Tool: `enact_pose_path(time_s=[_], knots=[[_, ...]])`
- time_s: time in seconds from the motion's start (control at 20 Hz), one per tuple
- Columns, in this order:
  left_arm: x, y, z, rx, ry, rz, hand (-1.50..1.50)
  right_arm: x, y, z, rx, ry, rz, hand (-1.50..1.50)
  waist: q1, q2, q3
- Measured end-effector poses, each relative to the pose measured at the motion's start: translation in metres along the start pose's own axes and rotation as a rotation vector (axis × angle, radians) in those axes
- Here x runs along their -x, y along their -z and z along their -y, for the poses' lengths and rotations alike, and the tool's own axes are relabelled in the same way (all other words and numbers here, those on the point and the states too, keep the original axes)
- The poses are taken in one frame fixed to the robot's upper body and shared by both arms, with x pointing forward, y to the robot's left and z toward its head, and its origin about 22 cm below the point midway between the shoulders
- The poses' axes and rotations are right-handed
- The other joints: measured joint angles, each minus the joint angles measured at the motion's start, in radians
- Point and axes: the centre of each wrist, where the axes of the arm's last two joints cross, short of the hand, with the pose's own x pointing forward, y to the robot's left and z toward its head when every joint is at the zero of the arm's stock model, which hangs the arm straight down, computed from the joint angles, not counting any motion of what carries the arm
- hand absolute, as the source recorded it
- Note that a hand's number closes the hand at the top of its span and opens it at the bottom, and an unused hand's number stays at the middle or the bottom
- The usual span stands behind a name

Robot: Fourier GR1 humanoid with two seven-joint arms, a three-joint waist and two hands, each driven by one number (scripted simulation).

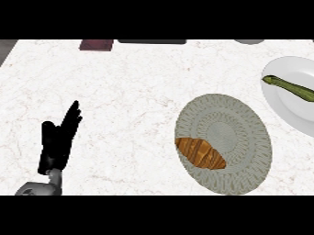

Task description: Pick the squash from the placemat and place it in the plate

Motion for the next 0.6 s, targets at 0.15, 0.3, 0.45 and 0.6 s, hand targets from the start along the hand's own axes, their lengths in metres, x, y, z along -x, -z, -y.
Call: enact_pose_path(time_s=[0.15, 0.3, 0.45, 0.6], knots=[[0.001, 0.000, -0.001, -0.008, 0.000, 0.003, 0.00, 0.000, -0.001, 0.005, 0.015, -0.033, -0.023, -1.50, -0.001, 0.000, 0.000], [0.001, -0.001, 0.001, -0.006, -0.003, 0.001, 0.00, 0.002, -0.001, 0.000, 0.033, -0.053, -0.040, -1.50, 0.000, 0.000, 0.000], [-0.003, -0.001, 0.003, -0.001, 0.000, 0.005, 0.00, 0.003, -0.005, 0.008, 0.045, -0.068, -0.046, -1.50, 0.003, 0.002, 0.001], [-0.006, 0.002, 0.005, -0.005, -0.001, 0.011, 0.00, 0.006, -0.008, 0.009, 0.057, -0.090, -0.058, -1.50, 0.001, 0.002, 0.001]])
